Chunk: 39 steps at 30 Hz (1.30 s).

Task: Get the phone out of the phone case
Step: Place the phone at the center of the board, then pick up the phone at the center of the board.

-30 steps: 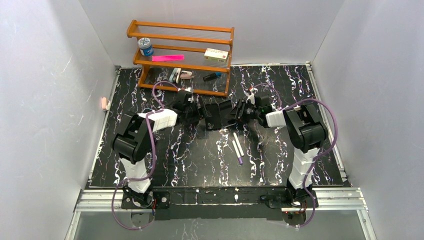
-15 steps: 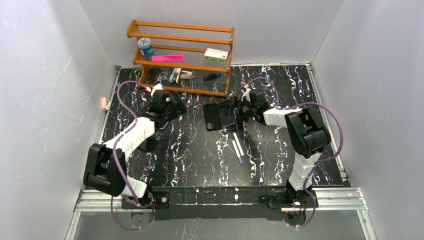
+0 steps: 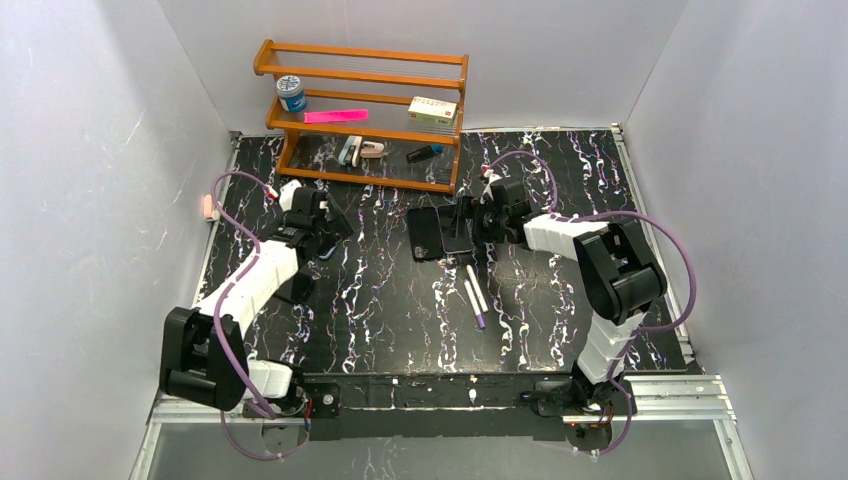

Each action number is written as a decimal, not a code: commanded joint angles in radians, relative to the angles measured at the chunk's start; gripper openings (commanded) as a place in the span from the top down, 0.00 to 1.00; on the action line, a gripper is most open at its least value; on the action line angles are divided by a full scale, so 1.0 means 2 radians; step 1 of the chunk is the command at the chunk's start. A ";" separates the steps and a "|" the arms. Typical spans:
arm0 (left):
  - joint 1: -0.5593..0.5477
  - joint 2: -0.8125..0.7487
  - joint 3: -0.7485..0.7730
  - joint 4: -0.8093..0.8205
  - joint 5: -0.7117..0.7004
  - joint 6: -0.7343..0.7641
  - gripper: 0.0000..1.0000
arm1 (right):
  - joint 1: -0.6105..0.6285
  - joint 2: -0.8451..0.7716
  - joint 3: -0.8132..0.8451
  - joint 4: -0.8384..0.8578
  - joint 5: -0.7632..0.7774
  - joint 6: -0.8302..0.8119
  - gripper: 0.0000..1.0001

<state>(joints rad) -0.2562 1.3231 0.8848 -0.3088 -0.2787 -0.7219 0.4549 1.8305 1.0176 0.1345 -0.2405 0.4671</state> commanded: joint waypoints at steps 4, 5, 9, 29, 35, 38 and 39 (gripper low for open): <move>0.017 -0.030 -0.004 -0.033 -0.039 -0.021 0.02 | -0.003 -0.049 -0.024 -0.047 0.053 -0.020 0.01; 0.019 -0.029 -0.003 -0.032 -0.039 -0.022 0.02 | -0.003 -0.061 -0.035 -0.033 0.051 -0.017 0.01; 0.027 -0.018 0.007 -0.047 -0.063 -0.030 0.02 | -0.002 -0.135 -0.095 0.041 0.070 0.001 0.01; 0.103 0.229 0.145 -0.054 -0.037 -0.098 0.02 | -0.002 -0.343 -0.253 0.274 0.095 0.005 0.01; 0.114 0.256 0.174 -0.058 -0.038 -0.107 0.02 | -0.003 -0.342 -0.254 0.276 0.082 -0.005 0.01; 0.114 0.263 0.188 -0.067 -0.052 -0.105 0.02 | -0.002 -0.340 -0.254 0.276 0.082 -0.004 0.01; 0.115 0.268 0.196 -0.074 -0.055 -0.102 0.02 | -0.002 -0.339 -0.253 0.275 0.083 -0.004 0.01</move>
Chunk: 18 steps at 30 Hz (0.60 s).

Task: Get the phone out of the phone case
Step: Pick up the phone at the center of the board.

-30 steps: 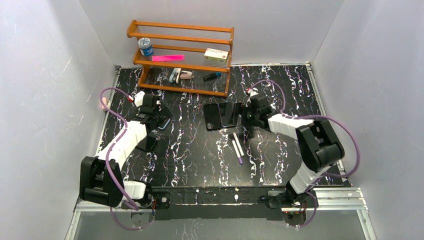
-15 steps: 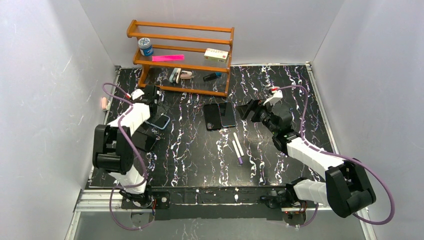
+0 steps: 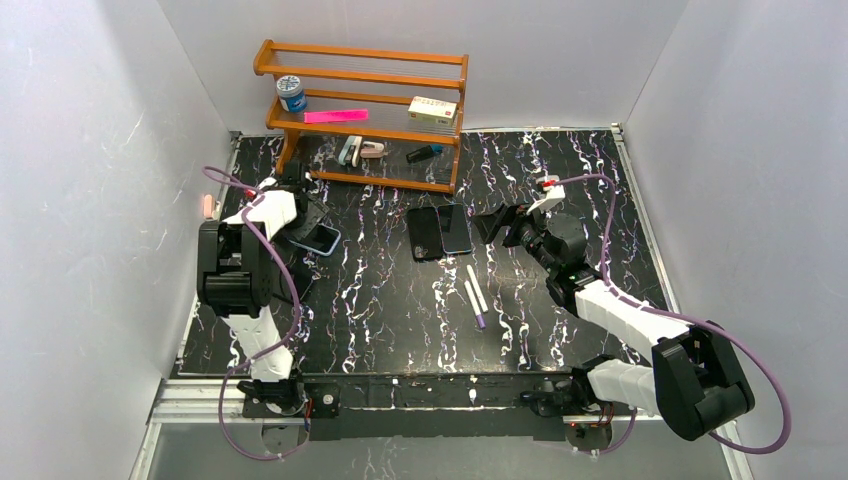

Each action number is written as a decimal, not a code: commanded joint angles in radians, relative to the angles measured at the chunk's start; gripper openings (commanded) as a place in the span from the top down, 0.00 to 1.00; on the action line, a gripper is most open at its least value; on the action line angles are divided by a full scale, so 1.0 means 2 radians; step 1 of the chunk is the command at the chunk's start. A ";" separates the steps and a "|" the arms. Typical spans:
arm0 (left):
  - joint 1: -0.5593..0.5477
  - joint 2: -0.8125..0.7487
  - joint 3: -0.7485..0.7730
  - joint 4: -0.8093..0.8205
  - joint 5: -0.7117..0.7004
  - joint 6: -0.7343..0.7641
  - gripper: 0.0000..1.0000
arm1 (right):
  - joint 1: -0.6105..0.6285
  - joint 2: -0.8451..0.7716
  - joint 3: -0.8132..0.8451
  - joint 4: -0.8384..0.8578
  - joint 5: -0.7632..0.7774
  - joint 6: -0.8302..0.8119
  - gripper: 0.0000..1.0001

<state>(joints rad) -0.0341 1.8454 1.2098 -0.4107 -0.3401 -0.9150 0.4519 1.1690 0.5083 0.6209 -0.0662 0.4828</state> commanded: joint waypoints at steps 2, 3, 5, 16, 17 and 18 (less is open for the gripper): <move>0.004 0.011 0.044 -0.034 -0.028 -0.004 0.02 | -0.001 -0.006 0.003 0.029 -0.005 -0.011 0.01; 0.004 0.010 0.045 -0.036 -0.029 -0.005 0.02 | -0.001 -0.006 0.003 0.028 -0.005 -0.011 0.01; 0.003 0.004 0.043 -0.034 -0.030 -0.010 0.02 | -0.001 -0.004 0.004 0.029 -0.005 -0.011 0.01; 0.004 0.040 0.072 -0.071 -0.048 -0.019 0.02 | -0.001 0.005 0.004 0.028 0.040 0.025 0.01; 0.004 0.042 0.073 -0.073 -0.049 -0.021 0.02 | -0.001 0.005 0.003 0.028 0.038 0.021 0.01; 0.003 0.044 0.074 -0.076 -0.051 -0.021 0.02 | -0.001 0.005 0.002 0.029 0.037 0.019 0.01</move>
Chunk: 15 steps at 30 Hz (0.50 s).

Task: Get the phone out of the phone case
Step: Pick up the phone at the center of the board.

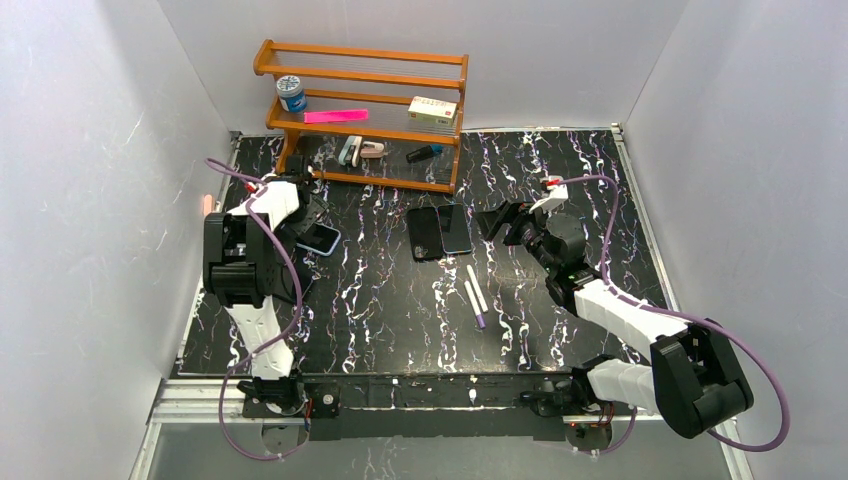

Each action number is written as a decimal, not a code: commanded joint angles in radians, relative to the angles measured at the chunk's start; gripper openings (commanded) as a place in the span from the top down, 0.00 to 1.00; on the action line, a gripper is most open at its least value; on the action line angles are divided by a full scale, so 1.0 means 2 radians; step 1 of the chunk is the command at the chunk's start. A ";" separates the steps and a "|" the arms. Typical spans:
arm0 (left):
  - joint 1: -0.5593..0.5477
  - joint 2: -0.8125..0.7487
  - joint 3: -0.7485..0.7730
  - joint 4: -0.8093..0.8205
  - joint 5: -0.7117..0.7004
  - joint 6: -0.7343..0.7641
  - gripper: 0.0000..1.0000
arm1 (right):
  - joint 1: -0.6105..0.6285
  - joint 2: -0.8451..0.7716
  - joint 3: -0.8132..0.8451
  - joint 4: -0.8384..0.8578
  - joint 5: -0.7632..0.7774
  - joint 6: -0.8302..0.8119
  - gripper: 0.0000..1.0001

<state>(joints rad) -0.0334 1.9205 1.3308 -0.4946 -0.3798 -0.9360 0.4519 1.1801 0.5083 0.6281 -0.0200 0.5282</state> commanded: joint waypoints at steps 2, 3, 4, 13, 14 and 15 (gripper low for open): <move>0.003 0.014 0.015 -0.041 -0.031 -0.013 0.02 | -0.001 0.000 0.002 0.027 0.001 -0.011 0.01; 0.003 0.017 0.016 -0.044 -0.032 -0.013 0.02 | -0.001 0.000 0.003 0.025 -0.008 -0.015 0.01; 0.003 0.019 0.017 -0.045 -0.032 -0.014 0.02 | -0.001 -0.002 0.002 0.023 -0.018 -0.021 0.01; 0.003 0.036 -0.003 -0.040 -0.013 -0.017 0.10 | -0.001 -0.013 -0.008 0.030 -0.033 -0.035 0.01; 0.003 0.034 -0.010 -0.036 -0.007 -0.016 0.14 | -0.001 -0.013 -0.008 0.031 -0.035 -0.036 0.01; 0.003 0.033 -0.017 -0.030 -0.002 -0.015 0.18 | -0.001 -0.013 -0.008 0.031 -0.038 -0.037 0.01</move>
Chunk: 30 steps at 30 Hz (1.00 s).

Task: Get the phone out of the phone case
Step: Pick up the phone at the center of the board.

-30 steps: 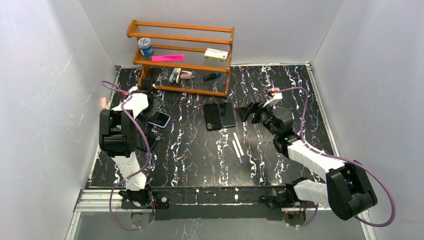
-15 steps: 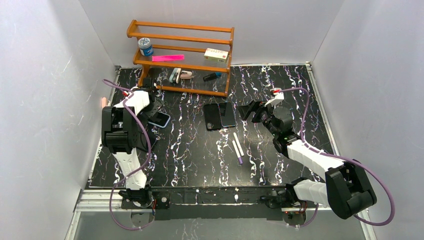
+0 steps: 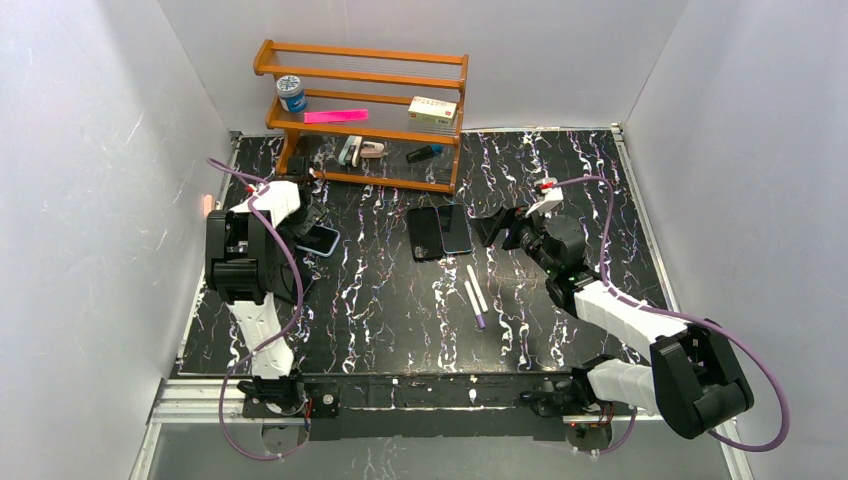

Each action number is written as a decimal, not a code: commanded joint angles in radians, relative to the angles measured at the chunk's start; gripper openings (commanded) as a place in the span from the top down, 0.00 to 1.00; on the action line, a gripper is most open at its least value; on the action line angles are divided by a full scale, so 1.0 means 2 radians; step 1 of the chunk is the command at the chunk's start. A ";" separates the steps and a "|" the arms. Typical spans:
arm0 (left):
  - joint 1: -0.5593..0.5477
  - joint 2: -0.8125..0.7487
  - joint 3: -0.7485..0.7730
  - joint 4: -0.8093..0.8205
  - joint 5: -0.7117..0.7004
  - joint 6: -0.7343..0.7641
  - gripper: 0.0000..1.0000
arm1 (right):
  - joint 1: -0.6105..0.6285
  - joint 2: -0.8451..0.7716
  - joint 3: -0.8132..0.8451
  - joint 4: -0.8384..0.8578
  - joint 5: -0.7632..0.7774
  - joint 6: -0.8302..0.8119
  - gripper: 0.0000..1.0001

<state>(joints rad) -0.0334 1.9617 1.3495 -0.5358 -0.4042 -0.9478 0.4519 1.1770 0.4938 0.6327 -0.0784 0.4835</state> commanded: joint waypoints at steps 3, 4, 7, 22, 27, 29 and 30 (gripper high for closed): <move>0.003 0.001 -0.048 0.006 0.025 -0.002 0.33 | -0.001 -0.012 0.000 0.030 -0.021 -0.019 0.01; 0.003 -0.004 -0.054 0.012 0.033 0.003 0.40 | -0.001 -0.011 -0.001 0.031 -0.025 -0.020 0.01; 0.003 -0.026 -0.077 0.036 0.057 0.018 0.58 | -0.001 -0.006 -0.001 0.036 -0.041 -0.014 0.01; -0.012 -0.188 -0.226 0.172 0.187 0.073 0.95 | 0.001 0.047 0.010 0.092 -0.183 0.023 0.01; -0.042 -0.226 -0.244 0.181 0.200 0.080 0.97 | 0.010 0.065 0.019 0.094 -0.204 0.034 0.01; -0.059 -0.240 -0.250 0.185 0.199 0.078 0.97 | 0.018 0.073 0.023 0.095 -0.209 0.038 0.01; -0.070 -0.246 -0.251 0.185 0.195 0.077 0.98 | 0.023 0.078 0.023 0.097 -0.211 0.040 0.01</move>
<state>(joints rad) -0.1108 1.5677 0.8574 -0.1825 -0.0479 -0.8028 0.4660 1.3071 0.4953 0.7570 -0.4473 0.5404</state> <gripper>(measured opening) 0.698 0.984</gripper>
